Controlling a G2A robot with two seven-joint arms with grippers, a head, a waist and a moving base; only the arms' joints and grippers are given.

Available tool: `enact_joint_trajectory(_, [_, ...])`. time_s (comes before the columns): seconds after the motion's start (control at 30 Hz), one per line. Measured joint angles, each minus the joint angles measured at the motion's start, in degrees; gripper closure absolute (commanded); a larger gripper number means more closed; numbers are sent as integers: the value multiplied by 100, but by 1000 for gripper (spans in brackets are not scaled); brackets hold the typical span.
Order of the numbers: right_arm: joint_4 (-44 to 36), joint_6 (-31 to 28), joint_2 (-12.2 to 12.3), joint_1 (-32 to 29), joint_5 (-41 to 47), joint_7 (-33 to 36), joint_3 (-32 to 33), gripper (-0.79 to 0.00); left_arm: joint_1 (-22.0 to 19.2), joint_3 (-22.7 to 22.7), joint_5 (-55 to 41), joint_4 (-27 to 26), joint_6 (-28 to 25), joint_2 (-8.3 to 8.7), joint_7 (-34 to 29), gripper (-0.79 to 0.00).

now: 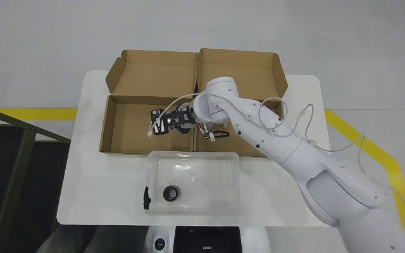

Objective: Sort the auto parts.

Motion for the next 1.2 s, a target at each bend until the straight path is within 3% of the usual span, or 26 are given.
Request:
enact_joint_trajectory(0.33, [917, -68, -446, 333, 62, -87, -307, 0, 0, 0, 0, 0, 0, 0, 0, -785])
enact_joint_trajectory(0.63, [1545, -166, -695, 426, -34, -183, -433, 0, 0, 0, 0, 0, 0, 0, 0, -785])
enact_joint_trajectory(0.77, [1727, -170, -784, 458, -94, -206, -465, -89, 0, 0, 0, 0, 0, 0, 0, -785])
enact_joint_trajectory(1.07, [2059, -157, -930, 522, -334, -387, -491, -157, 0, 0, 0, 0, 0, 0, 0, -785])
enact_joint_trajectory(1.13, [2123, -180, -961, 543, -396, -416, -498, -197, 0, 0, 0, 0, 0, 0, 0, -785])
enact_joint_trajectory(1.2, [2177, -187, -986, 557, -450, -441, -505, -305, 0, 0, 0, 0, 0, 0, 0, -785])
